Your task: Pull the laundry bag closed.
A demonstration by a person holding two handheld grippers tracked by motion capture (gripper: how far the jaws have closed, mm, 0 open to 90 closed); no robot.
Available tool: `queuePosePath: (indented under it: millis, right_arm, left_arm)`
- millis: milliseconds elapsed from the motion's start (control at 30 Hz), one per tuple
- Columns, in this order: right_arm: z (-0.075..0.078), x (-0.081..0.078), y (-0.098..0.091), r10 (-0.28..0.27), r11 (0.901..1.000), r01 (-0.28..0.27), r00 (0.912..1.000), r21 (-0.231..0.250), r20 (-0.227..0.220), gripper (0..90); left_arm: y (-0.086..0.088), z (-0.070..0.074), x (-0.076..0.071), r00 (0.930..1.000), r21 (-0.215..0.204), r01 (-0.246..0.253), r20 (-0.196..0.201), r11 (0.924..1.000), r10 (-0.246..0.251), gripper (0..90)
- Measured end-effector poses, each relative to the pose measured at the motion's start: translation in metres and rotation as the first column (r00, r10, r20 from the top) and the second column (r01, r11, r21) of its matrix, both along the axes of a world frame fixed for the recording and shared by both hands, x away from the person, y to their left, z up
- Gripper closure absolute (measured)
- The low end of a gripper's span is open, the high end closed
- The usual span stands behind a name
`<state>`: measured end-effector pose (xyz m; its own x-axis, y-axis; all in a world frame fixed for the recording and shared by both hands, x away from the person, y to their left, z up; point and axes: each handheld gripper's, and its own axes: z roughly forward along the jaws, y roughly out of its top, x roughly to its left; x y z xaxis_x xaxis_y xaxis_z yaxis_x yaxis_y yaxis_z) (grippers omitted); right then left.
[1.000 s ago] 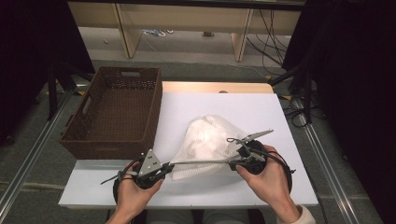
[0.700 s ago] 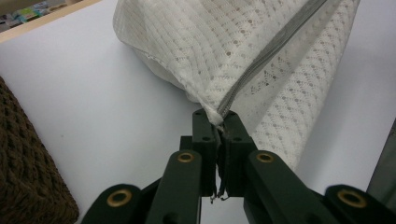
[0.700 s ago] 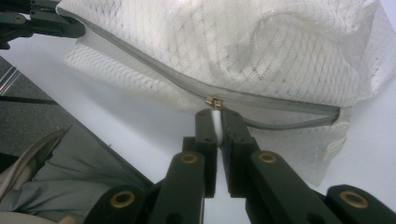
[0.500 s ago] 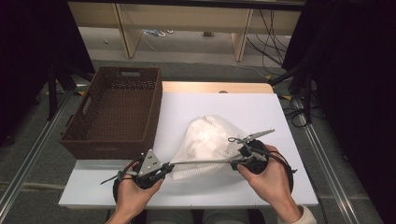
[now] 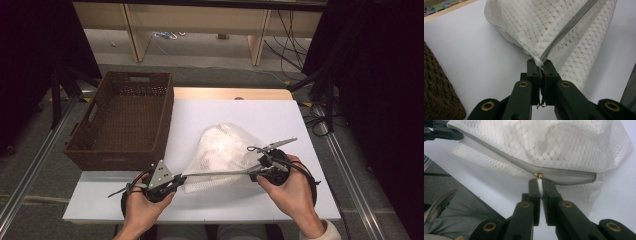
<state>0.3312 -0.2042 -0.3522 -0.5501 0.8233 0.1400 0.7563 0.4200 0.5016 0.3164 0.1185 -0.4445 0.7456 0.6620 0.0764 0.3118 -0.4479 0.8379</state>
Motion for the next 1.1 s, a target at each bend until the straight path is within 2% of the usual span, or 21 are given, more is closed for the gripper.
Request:
queuePosePath:
  millis: [67, 133, 167, 200, 333, 367, 467, 600, 633, 700, 767, 833, 900, 933, 967, 1000, 1033, 1100]
  right_arm:
    - [0.001, -0.001, -0.001, -0.014, 0.9999, 0.014, 0.9998, 0.001, -0.013, 86.9]
    - [0.001, 0.0, -0.003, -0.01, 1.0, 0.01, 1.0, 0.0, -0.001, 86.9]
    - [0.002, -0.001, -0.004, -0.016, 0.9999, 0.016, 0.9998, -0.003, -0.009, 86.9]
    - [0.002, 0.0, -0.005, -0.01, 0.9999, 0.01, 0.9999, -0.002, -0.001, 86.9]
    - [0.002, 0.001, -0.009, -0.019, 0.9998, 0.019, 0.9998, 0.002, -0.007, 86.9]
    - [0.002, 0.0, -0.008, -0.046, 0.9989, 0.046, 0.9986, 0.005, -0.028, 86.9]
    - [0.001, 0.002, -0.012, -0.033, 0.9995, 0.033, 0.9993, 0.001, -0.016, 86.9]
    - [0.001, 0.002, -0.014, -0.052, 0.9986, 0.052, 0.9983, 0.005, -0.027, 86.9]
    - [0.0, 0.004, -0.015, -0.049, 0.9988, 0.049, 0.9984, 0.004, -0.028, 86.9]
    - [-0.002, 0.006, -0.019, -0.045, 0.999, 0.045, 0.9987, 0.0, -0.024, 86.9]
    - [-0.003, 0.006, -0.02, -0.058, 0.9983, 0.058, 0.998, 0.0, -0.027, 86.9]
    - [-0.002, 0.006, -0.022, -0.068, 0.9977, 0.068, 0.997, -0.003, -0.038, 86.9]
    - [-0.003, 0.008, -0.025, -0.073, 0.9973, 0.073, 0.9966, -0.002, -0.037, 86.9]
    - [-0.005, 0.009, -0.027, -0.069, 0.9976, 0.069, 0.997, -0.007, -0.035, 86.9]
    - [-0.005, 0.01, -0.028, -0.081, 0.9968, 0.081, 0.9957, -0.002, -0.046, 86.9]
    - [-0.007, 0.01, -0.028, -0.093, 0.9957, 0.093, 0.9946, 0.0, -0.047, 86.9]
    - [-0.008, 0.013, -0.031, -0.076, 0.9971, 0.076, 0.9962, -0.006, -0.042, 86.9]
    - [-0.009, 0.015, -0.033, -0.083, 0.9966, 0.083, 0.9954, -0.006, -0.048, 86.9]
  left_arm:
    - [0.0, 0.0, 0.0, 1.0, 0.001, 0.0, 0.001, 1.0, 0.0, 85.8]
    - [-0.002, -0.001, -0.002, 0.9999, -0.027, -0.015, -0.009, 0.9995, 0.015, 85.7]
    - [-0.002, -0.001, -0.001, 0.9999, -0.025, -0.01, -0.007, 0.9996, 0.01, 85.7]
    - [0.0, 0.0, 0.0, 1.0, -0.001, 0.003, 0.0, 1.0, -0.003, 85.7]
    - [0.0, 0.0, 0.0, 1.0, 0.001, 0.0, 0.0, 1.0, 0.0, 85.7]
    - [0.0, 0.0, 0.0, 1.0, -0.001, 0.0, -0.001, 1.0, 0.0, 85.7]
    - [-0.001, -0.001, -0.002, 0.9997, -0.021, -0.013, -0.019, 0.9997, 0.012, 85.7]
    - [-0.001, -0.001, -0.001, 0.9999, -0.003, -0.008, -0.006, 1.0, 0.008, 85.7]
    - [-0.002, -0.002, -0.001, 0.9999, -0.021, -0.008, -0.009, 0.9997, 0.008, 85.8]
    - [0.0, -0.002, 0.0, 1.0, 0.0, 0.001, -0.005, 1.0, -0.001, 85.8]
    - [0.001, -0.002, 0.0, 1.0, 0.002, 0.003, -0.003, 1.0, -0.003, 85.7]
    - [-0.001, -0.003, 0.0, 1.0, -0.018, -0.006, -0.005, 0.9998, 0.006, 85.7]
    - [0.0, -0.002, 0.0, 1.0, -0.016, -0.005, -0.006, 0.9999, 0.005, 85.8]
    - [-0.001, -0.003, -0.001, 0.9995, -0.034, -0.02, -0.026, 0.9992, 0.02, 85.8]
    - [0.0, -0.003, -0.001, 0.9996, -0.019, -0.013, -0.026, 0.9997, 0.013, 85.7]
    - [0.002, -0.002, 0.001, 1.0, 0.008, 0.002, -0.004, 1.0, -0.002, 85.8]
    - [0.001, -0.003, 0.0, 0.9997, -0.004, -0.014, -0.019, 0.9999, 0.014, 85.8]
    - [0.002, -0.003, 0.0, 0.9997, -0.001, -0.015, -0.018, 0.9999, 0.015, 85.8]
